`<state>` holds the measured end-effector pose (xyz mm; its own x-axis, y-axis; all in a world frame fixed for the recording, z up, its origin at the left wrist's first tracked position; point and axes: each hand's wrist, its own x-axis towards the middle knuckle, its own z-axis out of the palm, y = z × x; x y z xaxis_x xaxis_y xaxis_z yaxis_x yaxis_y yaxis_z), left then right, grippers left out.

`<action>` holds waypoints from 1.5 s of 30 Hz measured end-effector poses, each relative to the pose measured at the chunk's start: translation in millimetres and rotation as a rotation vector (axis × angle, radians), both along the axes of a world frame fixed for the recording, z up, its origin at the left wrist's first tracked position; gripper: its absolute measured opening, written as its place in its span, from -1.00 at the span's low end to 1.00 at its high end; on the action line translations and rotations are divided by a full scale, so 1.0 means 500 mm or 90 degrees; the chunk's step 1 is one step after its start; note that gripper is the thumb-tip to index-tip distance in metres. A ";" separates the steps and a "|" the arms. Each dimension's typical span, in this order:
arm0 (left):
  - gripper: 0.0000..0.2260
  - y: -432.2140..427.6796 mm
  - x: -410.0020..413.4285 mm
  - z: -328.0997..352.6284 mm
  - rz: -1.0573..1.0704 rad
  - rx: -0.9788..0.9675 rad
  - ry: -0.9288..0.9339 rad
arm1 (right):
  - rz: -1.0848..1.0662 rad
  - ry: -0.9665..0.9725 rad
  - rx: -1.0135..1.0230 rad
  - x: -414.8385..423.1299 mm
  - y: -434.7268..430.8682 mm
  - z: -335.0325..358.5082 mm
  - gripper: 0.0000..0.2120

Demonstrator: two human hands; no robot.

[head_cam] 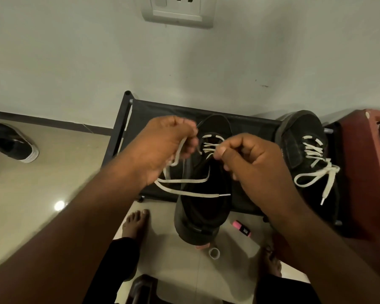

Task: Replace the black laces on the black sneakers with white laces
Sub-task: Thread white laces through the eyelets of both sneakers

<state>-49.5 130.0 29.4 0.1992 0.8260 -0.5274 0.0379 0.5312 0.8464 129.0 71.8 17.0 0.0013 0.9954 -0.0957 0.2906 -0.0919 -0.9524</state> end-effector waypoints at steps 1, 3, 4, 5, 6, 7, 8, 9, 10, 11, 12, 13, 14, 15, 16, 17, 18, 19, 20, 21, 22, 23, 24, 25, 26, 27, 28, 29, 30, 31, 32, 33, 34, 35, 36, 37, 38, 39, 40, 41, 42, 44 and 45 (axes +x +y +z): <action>-0.90 -0.004 0.009 0.016 0.038 -0.011 -0.128 | -0.004 0.060 -0.014 -0.002 0.003 0.007 -0.93; -0.83 -0.013 0.029 0.045 0.099 -0.025 -0.349 | 0.038 0.198 -0.053 -0.011 0.008 0.014 -0.74; -0.79 -0.016 0.036 0.052 0.124 -0.021 -0.418 | 0.077 0.267 -0.074 -0.017 0.009 0.018 -0.63; -0.74 -0.016 0.041 0.055 0.152 -0.013 -0.462 | 0.108 0.322 -0.089 -0.024 0.008 0.019 -0.55; -0.68 -0.013 0.041 0.053 0.186 -0.004 -0.490 | 0.122 0.357 -0.094 -0.027 0.006 0.020 -0.51; -0.63 -0.009 0.037 0.048 0.227 0.002 -0.506 | 0.112 0.372 -0.093 -0.027 0.006 0.021 -0.53; -0.59 -0.003 0.032 0.040 0.278 0.005 -0.508 | 0.081 0.384 -0.088 -0.020 0.009 0.023 -0.58; -0.59 0.004 0.024 0.030 0.335 0.003 -0.494 | 0.038 0.403 -0.085 -0.009 0.013 0.026 -0.65; -0.62 0.010 0.014 0.018 0.388 0.001 -0.470 | -0.009 0.430 -0.085 0.008 0.018 0.026 -0.72; -0.68 0.015 0.006 0.007 0.428 -0.001 -0.433 | -0.061 0.457 -0.086 0.028 0.024 0.025 -0.77; -0.73 0.020 -0.002 -0.004 0.456 -0.005 -0.390 | -0.118 0.470 -0.086 0.048 0.031 0.023 -0.78; -0.79 0.024 -0.010 -0.015 0.473 -0.008 -0.348 | -0.172 0.463 -0.081 0.066 0.036 0.022 -0.77; -0.85 0.026 -0.014 -0.023 0.480 -0.010 -0.314 | -0.213 0.442 -0.074 0.083 0.041 0.017 -0.75; -0.90 0.027 -0.015 -0.027 0.472 -0.014 -0.282 | -0.237 0.412 -0.066 0.093 0.044 0.011 -0.73; -0.91 0.025 -0.013 -0.029 0.436 -0.013 -0.241 | -0.245 0.368 -0.061 0.100 0.046 0.005 -0.72; -0.92 0.022 -0.007 -0.028 0.366 0.001 -0.166 | -0.236 0.315 -0.061 0.102 0.047 0.001 -0.73; -0.86 0.017 0.003 -0.027 0.270 0.031 -0.065 | -0.215 0.256 -0.066 0.101 0.046 -0.001 -0.77; -0.76 0.009 0.014 -0.028 0.171 0.075 0.032 | -0.182 0.204 -0.079 0.093 0.044 -0.001 -0.83; -0.68 0.001 0.026 -0.028 0.093 0.126 0.107 | -0.145 0.163 -0.097 0.084 0.040 0.000 -0.88; -0.67 -0.007 0.039 -0.027 0.039 0.176 0.168 | -0.116 0.135 -0.117 0.073 0.036 0.000 -0.89; -0.72 -0.013 0.048 -0.027 0.000 0.224 0.221 | -0.102 0.119 -0.135 0.062 0.032 -0.003 -0.87; -0.79 -0.019 0.055 -0.027 -0.043 0.261 0.266 | -0.108 0.115 -0.153 0.055 0.029 -0.009 -0.84; -0.84 -0.025 0.058 -0.027 -0.098 0.283 0.304 | -0.130 0.119 -0.170 0.051 0.030 -0.015 -0.84; -0.84 -0.031 0.060 -0.027 -0.164 0.291 0.336 | -0.158 0.125 -0.188 0.050 0.032 -0.021 -0.85; -0.83 -0.036 0.061 -0.029 -0.226 0.294 0.364 | -0.182 0.139 -0.206 0.054 0.035 -0.025 -0.85; -0.83 -0.040 0.061 -0.031 -0.269 0.298 0.395 | -0.191 0.167 -0.225 0.058 0.039 -0.029 -0.82; -0.83 -0.042 0.063 -0.033 -0.289 0.305 0.424 | -0.189 0.211 -0.240 0.063 0.043 -0.031 -0.77; -0.83 -0.044 0.064 -0.036 -0.290 0.307 0.452 | -0.179 0.264 -0.248 0.067 0.045 -0.033 -0.73; -0.82 -0.047 0.064 -0.038 -0.277 0.303 0.473 | -0.168 0.312 -0.252 0.069 0.046 -0.036 -0.74; -0.82 -0.051 0.066 -0.040 -0.259 0.298 0.487 | -0.159 0.343 -0.254 0.071 0.044 -0.037 -0.78; -0.83 -0.055 0.067 -0.042 -0.241 0.296 0.501 | -0.154 0.352 -0.256 0.070 0.043 -0.037 -0.83; -0.84 -0.057 0.070 -0.040 -0.223 0.293 0.511 | -0.155 0.338 -0.259 0.069 0.041 -0.036 -0.86; -0.85 -0.058 0.073 -0.037 -0.212 0.284 0.521 | -0.156 0.308 -0.264 0.068 0.039 -0.037 -0.85; -0.87 -0.055 0.078 -0.030 -0.209 0.265 0.536 | -0.153 0.264 -0.266 0.069 0.038 -0.040 -0.83; -0.88 -0.052 0.083 -0.025 -0.227 0.237 0.567 | -0.149 0.212 -0.263 0.070 0.036 -0.044 -0.82; -0.88 -0.048 0.086 -0.020 -0.258 0.214 0.609 | -0.149 0.162 -0.256 0.071 0.034 -0.048 -0.82; -0.86 -0.046 0.088 -0.016 -0.290 0.211 0.645 | -0.154 0.120 -0.247 0.072 0.032 -0.052 -0.83; -0.85 -0.049 0.088 -0.014 -0.308 0.231 0.667 | -0.157 0.098 -0.240 0.072 0.031 -0.056 -0.85; -0.84 -0.055 0.087 -0.014 -0.316 0.264 0.682 | -0.156 0.097 -0.236 0.071 0.031 -0.060 -0.87; -0.82 -0.063 0.086 -0.013 -0.324 0.295 0.700 | -0.153 0.109 -0.234 0.070 0.030 -0.062 -0.89; -0.79 -0.073 0.084 -0.015 -0.346 0.309 0.720 | -0.145 0.124 -0.233 0.068 0.030 -0.064 -0.92; -0.77 -0.088 0.087 -0.026 -0.400 0.295 0.740 | -0.126 0.163 -0.232 0.065 0.030 -0.066 -0.94; -0.76 -0.093 0.092 -0.032 -0.421 0.279 0.741 | -0.122 0.189 -0.235 0.063 0.031 -0.066 -0.93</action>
